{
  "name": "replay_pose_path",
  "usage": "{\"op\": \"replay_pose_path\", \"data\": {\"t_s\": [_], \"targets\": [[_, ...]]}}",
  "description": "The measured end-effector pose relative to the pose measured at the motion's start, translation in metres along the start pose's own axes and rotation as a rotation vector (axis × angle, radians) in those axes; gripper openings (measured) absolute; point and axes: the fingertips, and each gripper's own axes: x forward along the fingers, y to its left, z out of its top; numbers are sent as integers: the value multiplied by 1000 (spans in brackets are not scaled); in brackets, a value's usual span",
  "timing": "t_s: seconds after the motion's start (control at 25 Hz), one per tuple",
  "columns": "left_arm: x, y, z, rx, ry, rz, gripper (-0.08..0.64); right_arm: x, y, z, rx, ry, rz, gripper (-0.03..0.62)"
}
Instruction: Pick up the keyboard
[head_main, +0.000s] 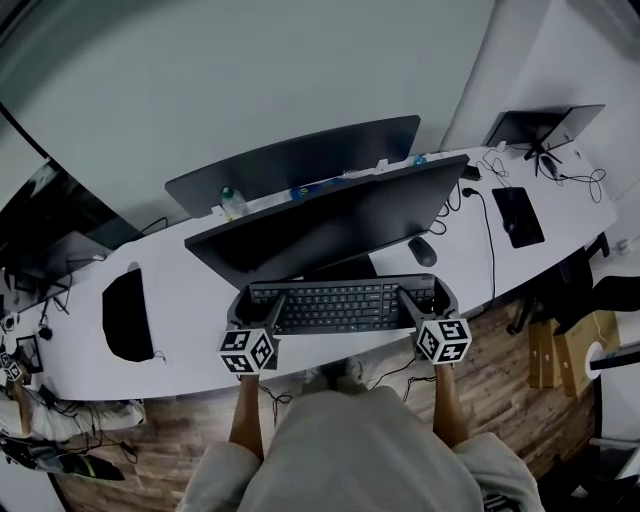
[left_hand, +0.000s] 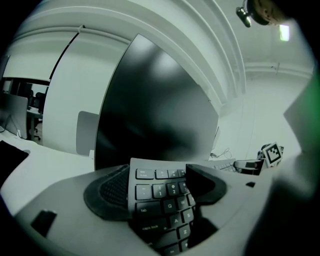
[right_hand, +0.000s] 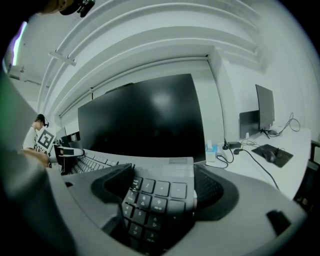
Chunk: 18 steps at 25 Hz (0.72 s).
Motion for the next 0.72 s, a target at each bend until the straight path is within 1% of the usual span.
{"op": "replay_pose_path", "data": {"t_s": [0.36, 0.72], "targets": [[-8, -5, 25, 17, -62, -2, 330, -5, 4, 28, -34, -63, 8, 379], [-13, -8, 37, 32, -91, 1, 330, -8, 6, 38, -42, -92, 12, 379]]}}
